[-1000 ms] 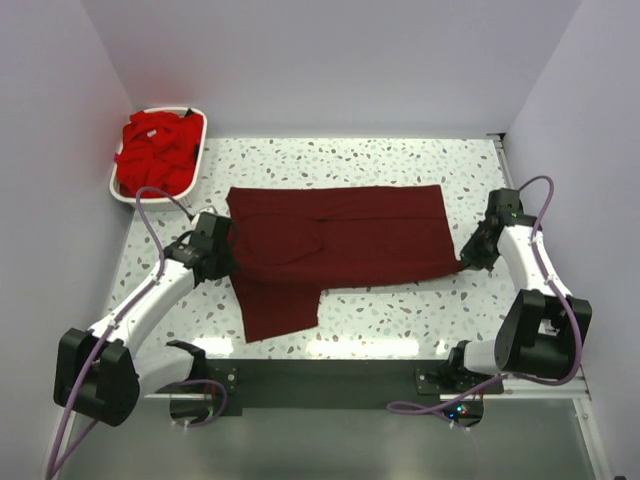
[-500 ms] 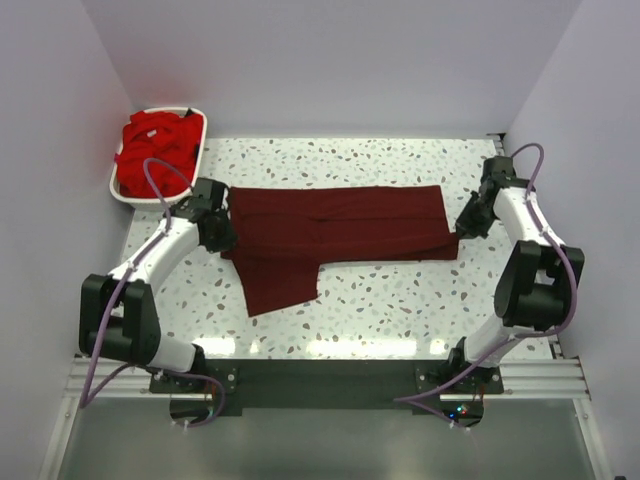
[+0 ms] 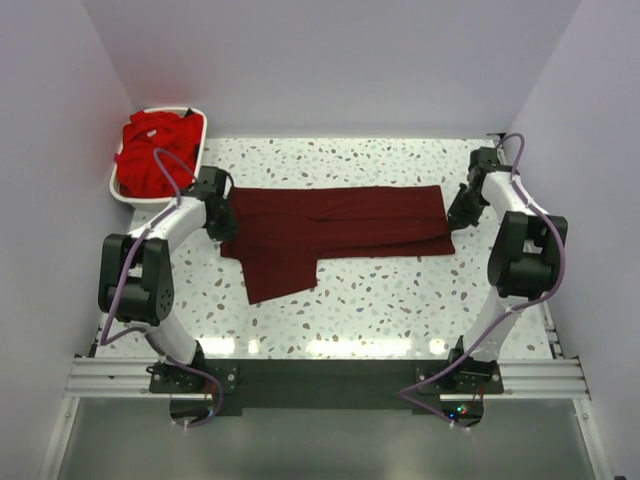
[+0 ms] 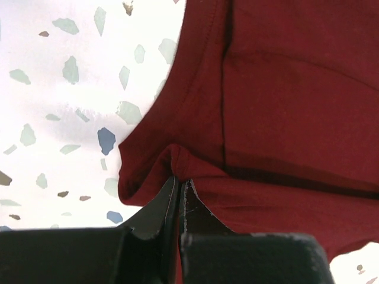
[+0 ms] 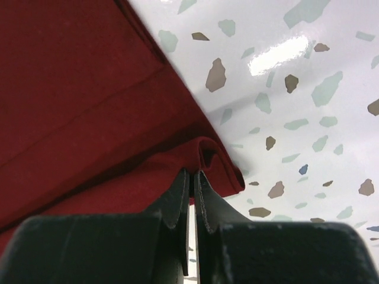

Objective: Fold and stack the t-shirts
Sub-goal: Fold the tshirt

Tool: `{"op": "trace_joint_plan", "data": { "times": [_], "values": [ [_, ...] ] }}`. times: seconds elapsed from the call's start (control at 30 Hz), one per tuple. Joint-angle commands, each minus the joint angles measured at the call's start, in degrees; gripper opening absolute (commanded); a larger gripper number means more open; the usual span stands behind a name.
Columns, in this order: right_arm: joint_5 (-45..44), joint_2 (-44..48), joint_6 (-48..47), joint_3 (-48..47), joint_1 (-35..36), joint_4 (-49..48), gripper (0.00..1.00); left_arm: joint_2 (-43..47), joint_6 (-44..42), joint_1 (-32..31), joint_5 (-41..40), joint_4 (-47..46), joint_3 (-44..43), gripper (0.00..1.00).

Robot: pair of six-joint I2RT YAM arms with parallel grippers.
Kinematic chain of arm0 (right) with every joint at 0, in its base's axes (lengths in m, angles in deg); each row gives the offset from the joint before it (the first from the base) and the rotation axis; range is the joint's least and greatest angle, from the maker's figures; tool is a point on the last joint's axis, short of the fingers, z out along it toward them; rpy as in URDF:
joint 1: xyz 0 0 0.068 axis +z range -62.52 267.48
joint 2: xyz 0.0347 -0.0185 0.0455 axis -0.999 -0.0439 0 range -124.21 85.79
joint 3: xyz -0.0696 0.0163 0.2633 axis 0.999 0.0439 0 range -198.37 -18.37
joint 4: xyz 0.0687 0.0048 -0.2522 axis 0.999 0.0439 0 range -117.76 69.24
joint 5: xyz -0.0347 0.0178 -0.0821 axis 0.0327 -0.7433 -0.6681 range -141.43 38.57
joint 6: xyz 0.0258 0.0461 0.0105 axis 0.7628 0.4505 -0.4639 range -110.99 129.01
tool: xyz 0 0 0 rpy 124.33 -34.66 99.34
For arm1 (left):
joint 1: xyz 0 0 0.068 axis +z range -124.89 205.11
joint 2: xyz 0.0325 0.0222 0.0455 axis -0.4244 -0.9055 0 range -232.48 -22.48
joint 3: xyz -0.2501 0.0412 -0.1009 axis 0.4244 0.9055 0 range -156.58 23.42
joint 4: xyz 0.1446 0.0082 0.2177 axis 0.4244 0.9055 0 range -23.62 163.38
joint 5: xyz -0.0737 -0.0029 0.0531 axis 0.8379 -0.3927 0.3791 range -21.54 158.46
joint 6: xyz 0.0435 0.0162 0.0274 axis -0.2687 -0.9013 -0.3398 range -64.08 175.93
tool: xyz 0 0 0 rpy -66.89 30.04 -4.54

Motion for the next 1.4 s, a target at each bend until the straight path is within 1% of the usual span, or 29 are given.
{"op": "trace_joint_plan", "data": {
  "times": [0.0,0.2,0.33,0.43,0.47,0.5,0.53,0.57,0.63,0.67,0.7,0.73,0.77,0.8,0.83,0.87,0.93,0.97,1.03,1.07,1.1,1.2,1.23,1.3,1.37],
  "values": [
    [-2.65,-1.59,-1.18,-2.36,-0.1,-2.15,0.0,-1.7,-1.51,1.27,-0.03,-2.84,-2.5,0.0],
    [-2.22,-4.75,-0.74,-1.66,-0.1,-5.05,0.0,-5.56,-2.04,1.62,0.4,-4.77,-2.94,0.0],
    [-2.21,-5.11,-0.48,-0.6,-0.1,-6.9,0.0,-5.49,-2.22,1.62,0.41,-6.79,-2.07,0.0],
    [-2.21,-5.11,-0.56,-0.43,-0.1,-7.96,0.04,-4.78,-2.04,1.62,-0.82,-6.88,-2.06,0.0],
    [-2.04,-5.02,-0.65,-0.6,-0.1,-8.05,0.08,-4.78,-1.95,1.62,-1.17,-6.8,-2.15,0.02],
    [-2.04,-5.11,-0.83,-0.69,-0.1,-7.96,0.1,-4.26,-1.95,1.62,-1.7,-6.88,-2.15,0.06],
    [-1.95,-5.02,-0.91,-0.95,-0.1,-7.61,0.12,-3.99,-2.13,1.62,-1.88,-7.15,-2.15,0.14],
    [-2.12,-4.67,-0.92,-1.3,-0.01,-7.35,0.19,-3.64,-2.3,1.62,-1.88,-7.32,-2.07,0.19],
    [-2.39,-3.62,-1.35,-1.31,0.51,-6.56,0.27,-1.45,-2.57,1.53,-2.23,-7.59,-1.54,0.28],
    [-2.83,-2.4,-1.7,-1.39,0.87,-6.21,0.34,-0.57,-2.57,1.53,-2.41,-7.67,-1.28,0.3],
    [-3.35,-1.78,-1.79,-1.48,1.22,-5.07,0.38,1.61,-2.57,1.45,-2.84,-7.68,-0.49,0.33],
    [-3.88,-1.16,-1.79,-1.48,1.83,-4.63,0.41,2.85,-2.57,1.36,-3.19,-7.59,-0.14,0.4],
    [-4.67,0.67,-1.71,-1.05,2.1,-4.19,0.48,4.08,-2.48,1.36,-3.46,-7.41,1.0,0.45],
    [-4.94,1.74,-1.27,-0.61,2.45,-3.75,0.52,6.88,-2.57,1.18,-3.98,-7.32,1.62,0.52],
    [-5.11,3.14,-1.27,0.01,3.41,-3.74,0.56,8.39,-2.65,1.01,-4.42,-6.89,2.23,0.62],
    [-5.9,4.28,-1.27,1.41,3.94,-3.74,0.64,9.97,-2.74,0.57,-4.86,-6.45,3.63,0.67],
    [-6.08,8.24,-1.27,3.26,6.22,-3.74,0.7,14.45,-3.09,-0.92,-6.09,-4.96,5.22,0.74],
    [-5.82,9.38,-1.18,5.53,7.01,-3.92,0.75,15.86,-3.27,-1.62,-6.45,-4.34,6.19,0.74],
    [-3.89,13.34,-1.27,8.17,10.09,-4.88,0.79,19.82,-3.1,-4.26,-6.98,-2.5,9.0,0.75],
    [-3.88,14.83,-1.35,10.71,11.23,-5.06,0.82,21.05,-2.75,-5.4,-7.06,-1.97,11.18,0.75],
    [-3.88,16.06,-1.7,12.04,13.59,-5.58,0.83,23.23,-1.79,-8.28,-7.41,-0.83,12.16,0.75],
    [-3.36,20.98,-1.97,16.88,17.38,-6.9,0.85,26.32,1.28,-13.73,-7.51,0.67,16.55,0.74],
    [-2.83,22.3,-2.06,18.11,19.83,-7.25,0.86,26.77,2.08,-14.8,-7.33,1.02,17.79,0.73],
    [-1.52,25.73,-1.62,21.53,21.69,-8.48,0.86,27.38,3.92,-17.52,-7.76,1.03,21.13,0.71],
    [0.24,28.36,-1.36,24.6,24.42,-9.45,0.86,27.12,4.64,-18.94,-7.77,0.24,22.89,0.67]
  ]
}}
